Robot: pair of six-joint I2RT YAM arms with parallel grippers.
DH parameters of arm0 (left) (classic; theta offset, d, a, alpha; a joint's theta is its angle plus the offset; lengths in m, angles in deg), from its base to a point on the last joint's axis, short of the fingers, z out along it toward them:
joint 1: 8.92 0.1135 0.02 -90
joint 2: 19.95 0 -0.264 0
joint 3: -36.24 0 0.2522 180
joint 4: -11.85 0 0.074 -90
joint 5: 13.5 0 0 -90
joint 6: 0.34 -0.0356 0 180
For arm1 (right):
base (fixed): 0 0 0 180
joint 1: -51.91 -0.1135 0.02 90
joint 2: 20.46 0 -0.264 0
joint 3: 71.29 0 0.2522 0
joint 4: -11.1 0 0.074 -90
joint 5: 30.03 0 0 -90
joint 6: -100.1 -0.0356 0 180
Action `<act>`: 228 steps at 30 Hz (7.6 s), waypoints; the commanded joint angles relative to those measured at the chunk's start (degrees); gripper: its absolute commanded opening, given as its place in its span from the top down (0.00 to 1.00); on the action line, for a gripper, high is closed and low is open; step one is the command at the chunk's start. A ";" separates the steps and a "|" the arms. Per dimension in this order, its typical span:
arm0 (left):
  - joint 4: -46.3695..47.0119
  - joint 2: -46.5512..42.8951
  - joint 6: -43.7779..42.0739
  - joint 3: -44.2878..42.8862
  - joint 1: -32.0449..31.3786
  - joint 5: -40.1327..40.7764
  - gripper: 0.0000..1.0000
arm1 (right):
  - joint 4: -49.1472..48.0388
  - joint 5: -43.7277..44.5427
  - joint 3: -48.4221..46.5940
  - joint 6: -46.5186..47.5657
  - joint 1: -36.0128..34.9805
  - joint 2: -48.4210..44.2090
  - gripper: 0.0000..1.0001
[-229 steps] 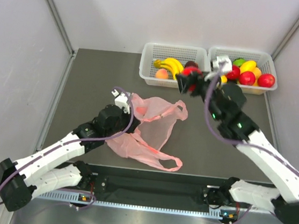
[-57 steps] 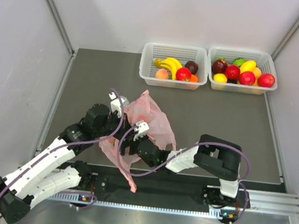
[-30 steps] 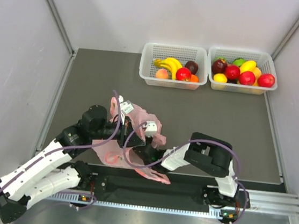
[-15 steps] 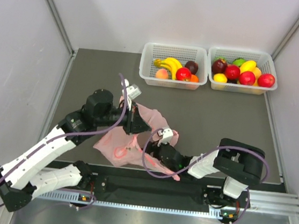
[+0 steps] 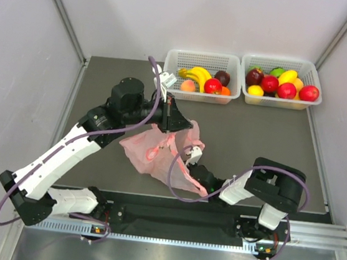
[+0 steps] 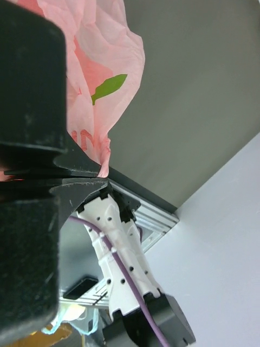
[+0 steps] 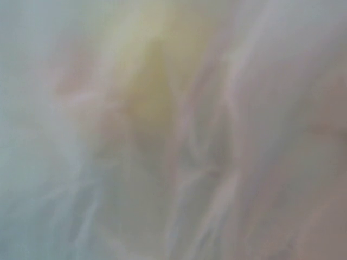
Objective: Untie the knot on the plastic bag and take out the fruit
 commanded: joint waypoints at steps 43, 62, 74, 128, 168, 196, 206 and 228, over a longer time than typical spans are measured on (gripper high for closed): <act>-5.18 -24.36 12.82 43.26 -3.35 31.53 1.00 | 10.91 13.55 -21.19 14.19 -3.03 6.49 0.00; -1.48 -25.50 13.26 45.64 -3.35 28.01 1.00 | -6.04 7.40 -21.58 8.12 1.90 16.62 0.67; -2.88 -25.50 13.26 44.06 -3.27 33.10 1.00 | -2.56 -3.99 -8.38 10.67 1.90 1.42 1.00; -16.08 -27.34 8.08 27.53 -0.72 75.39 1.00 | 73.31 -8.52 -15.31 15.33 12.96 -59.15 1.00; -1.05 -24.62 1.14 30.78 -0.72 48.76 1.00 | 75.34 -6.13 -102.24 25.52 45.23 28.49 0.15; 12.14 -21.72 2.71 30.61 -0.72 30.47 0.57 | 54.42 -25.55 -14.72 15.77 10.61 -57.47 0.76; 7.85 -23.03 5.35 27.45 -0.80 38.90 0.19 | 40.37 -11.86 -11.54 12.70 -5.38 -35.99 0.97; -26.71 -33.76 29.52 37.81 -0.80 56.22 0.01 | 21.63 6.79 -19.71 11.29 -10.14 -10.10 0.72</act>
